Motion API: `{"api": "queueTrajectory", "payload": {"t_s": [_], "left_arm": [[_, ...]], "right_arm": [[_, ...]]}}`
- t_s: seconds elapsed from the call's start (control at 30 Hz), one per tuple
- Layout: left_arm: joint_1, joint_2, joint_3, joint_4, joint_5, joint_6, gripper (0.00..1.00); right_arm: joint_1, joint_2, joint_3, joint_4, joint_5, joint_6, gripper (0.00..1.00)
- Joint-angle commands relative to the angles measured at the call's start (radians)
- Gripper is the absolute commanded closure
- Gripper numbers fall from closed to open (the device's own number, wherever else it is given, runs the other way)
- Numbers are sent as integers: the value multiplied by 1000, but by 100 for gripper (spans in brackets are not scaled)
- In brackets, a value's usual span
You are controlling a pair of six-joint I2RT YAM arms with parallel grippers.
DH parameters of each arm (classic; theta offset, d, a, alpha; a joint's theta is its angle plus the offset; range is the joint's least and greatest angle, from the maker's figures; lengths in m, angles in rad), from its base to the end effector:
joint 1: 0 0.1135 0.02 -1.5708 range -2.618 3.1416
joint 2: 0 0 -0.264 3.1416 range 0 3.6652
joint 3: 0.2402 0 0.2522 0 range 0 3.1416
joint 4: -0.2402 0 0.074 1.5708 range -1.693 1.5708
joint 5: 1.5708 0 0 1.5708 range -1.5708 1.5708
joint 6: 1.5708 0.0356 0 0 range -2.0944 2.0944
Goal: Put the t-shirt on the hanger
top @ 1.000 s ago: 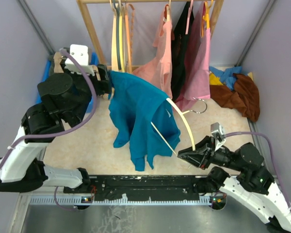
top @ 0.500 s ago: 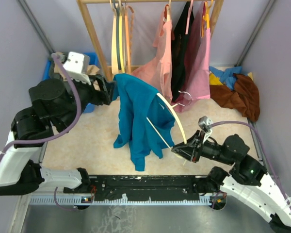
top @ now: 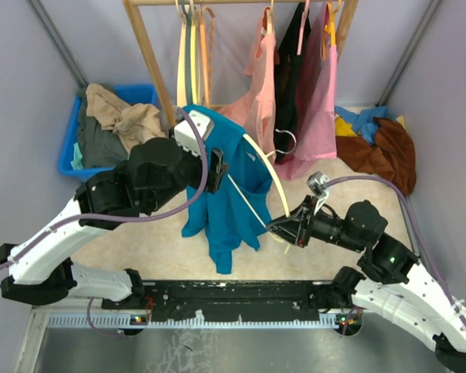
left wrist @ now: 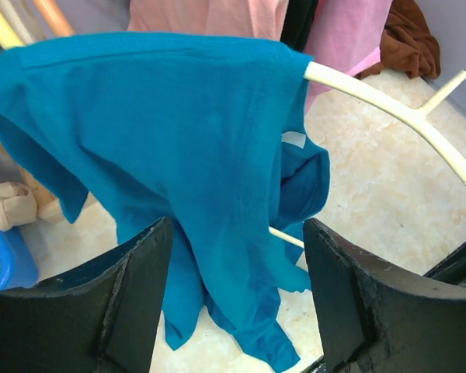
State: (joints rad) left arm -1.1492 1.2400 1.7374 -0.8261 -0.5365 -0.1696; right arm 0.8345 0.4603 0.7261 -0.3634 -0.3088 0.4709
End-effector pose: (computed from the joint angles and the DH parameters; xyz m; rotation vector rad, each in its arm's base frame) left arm 0.1066 -0.1932 0.4990 0.5453 1.7904 -0.4060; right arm 0.0668 0.0899 0.3425 -0.5763 1.7274 1.2161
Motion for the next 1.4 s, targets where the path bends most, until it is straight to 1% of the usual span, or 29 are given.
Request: {"api": "queueTrajectory", "payload": {"t_s": [0.0, 0.17, 0.4, 0.47, 0.5, 0.57, 0.6, 0.67, 0.77, 0.83, 0.9, 1.0, 1.07, 1.1, 1.17, 1.23, 1.3, 1.37], "left_arm": [[-36, 13, -16, 82, -66, -5, 27], [-65, 38, -30, 142, -112, 35, 26], [-109, 92, -35, 191, -291, 76, 26], [-119, 96, -39, 204, -342, 89, 29], [-124, 96, -41, 214, -359, 95, 35], [-133, 93, -38, 226, -377, 99, 49], [-139, 91, -34, 229, -379, 102, 54], [-152, 91, -21, 234, -378, 105, 59], [-175, 100, 6, 227, -376, 110, 61], [-182, 104, 19, 222, -368, 114, 69], [-182, 107, 23, 225, -372, 120, 84], [-185, 110, 30, 233, -376, 125, 100], [-187, 115, 34, 238, -369, 134, 98], [-187, 120, 42, 230, -366, 131, 93], [-193, 127, 52, 220, -354, 126, 73], [-202, 122, 38, 239, -348, 131, 58], [-208, 124, 26, 256, -361, 141, 52], [-211, 138, 26, 256, -399, 151, 51]], "right_arm": [[-4, 6, 70, 179, -20, 0, 100], [-5, 8, 68, 190, -40, 4, 100], [-5, 1, 77, 189, -56, 4, 100], [-4, -4, 78, 188, -63, 2, 100], [-4, -8, 78, 186, -63, 2, 100], [-4, -15, 78, 180, -62, -1, 100], [-4, -17, 76, 179, -62, -3, 100], [-5, -21, 74, 173, -59, -7, 100], [-5, -28, 68, 170, -59, -9, 100], [-5, -33, 63, 171, -59, -10, 100], [-4, -38, 58, 176, -56, -8, 100], [-5, -41, 53, 180, -60, -7, 100], [-4, -42, 52, 182, -67, -6, 100], [-4, -43, 51, 183, -66, -5, 100], [-5, -44, 52, 182, -69, -5, 100], [-5, -43, 52, 182, -67, -5, 100], [-4, -40, 53, 186, -71, -5, 100], [-4, -39, 53, 188, -74, -4, 100]]}}
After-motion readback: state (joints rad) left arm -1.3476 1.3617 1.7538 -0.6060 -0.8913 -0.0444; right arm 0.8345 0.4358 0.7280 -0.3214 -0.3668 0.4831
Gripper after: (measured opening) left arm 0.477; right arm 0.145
